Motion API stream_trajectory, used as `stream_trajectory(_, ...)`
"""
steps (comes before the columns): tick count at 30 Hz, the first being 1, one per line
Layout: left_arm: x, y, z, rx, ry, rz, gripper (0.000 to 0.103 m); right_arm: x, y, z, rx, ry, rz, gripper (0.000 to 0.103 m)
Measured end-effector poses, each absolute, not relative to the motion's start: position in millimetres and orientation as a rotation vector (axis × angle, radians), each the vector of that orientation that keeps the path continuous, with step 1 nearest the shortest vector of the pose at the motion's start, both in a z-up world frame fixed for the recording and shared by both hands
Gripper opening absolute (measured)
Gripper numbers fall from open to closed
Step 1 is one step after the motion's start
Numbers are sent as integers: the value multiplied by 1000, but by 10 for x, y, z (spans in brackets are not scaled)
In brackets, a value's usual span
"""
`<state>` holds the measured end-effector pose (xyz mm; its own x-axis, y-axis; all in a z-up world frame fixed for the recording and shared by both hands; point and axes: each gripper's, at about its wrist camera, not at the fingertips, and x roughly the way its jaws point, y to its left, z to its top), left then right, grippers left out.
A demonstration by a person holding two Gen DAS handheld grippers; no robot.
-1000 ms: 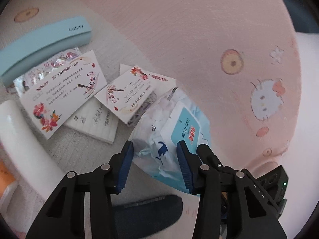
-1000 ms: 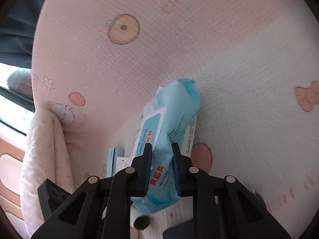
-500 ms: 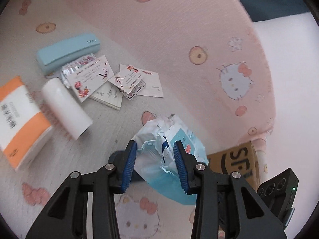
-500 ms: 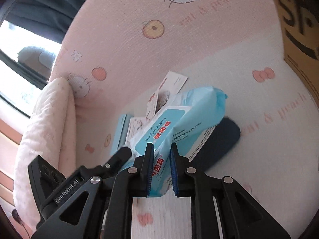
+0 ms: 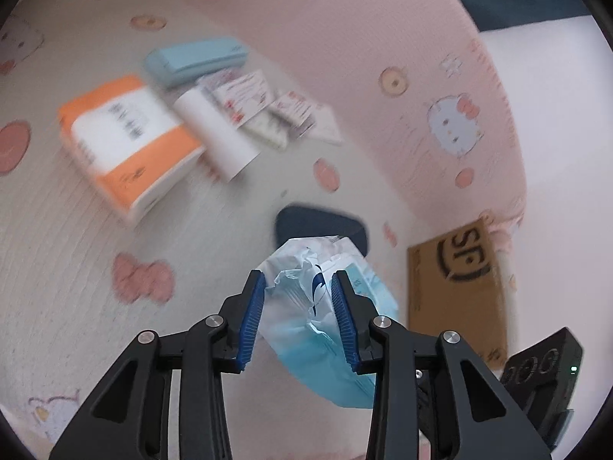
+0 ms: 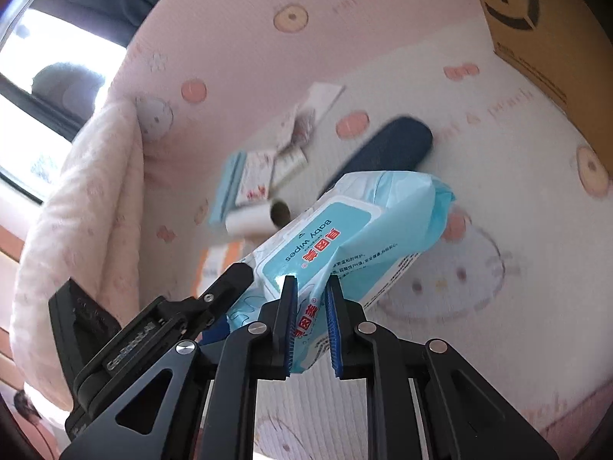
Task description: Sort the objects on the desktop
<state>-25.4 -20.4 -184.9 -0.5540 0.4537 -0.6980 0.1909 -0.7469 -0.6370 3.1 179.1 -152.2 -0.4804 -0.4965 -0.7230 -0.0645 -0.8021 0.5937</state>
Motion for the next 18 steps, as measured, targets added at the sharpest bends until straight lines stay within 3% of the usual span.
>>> stream_trajectory(5,-252,-463,-2036,-1487,-1082,2409,29,240,1780,-1611,1466,-890,-2291,12)
stream_trajectory(10,-209,-576,-2042,-1508,-1037,2421,27,250,1785,-1362,1429,-730,-2394,12)
stream_trajectory(13,-147,-570,-2056,-1533,-1000,2402,38,207,1864,-1292,1422,-689,-2397,15)
stream_trajectory(16,-45,-583,-2112,-1545,-1069,2394,56,142,1954,-1332,1469,-665,-2375,27)
stream_trajectory(18,15,-600,-2155,-1533,-1154,2385,59,102,2033,-1386,1503,-678,-2346,46)
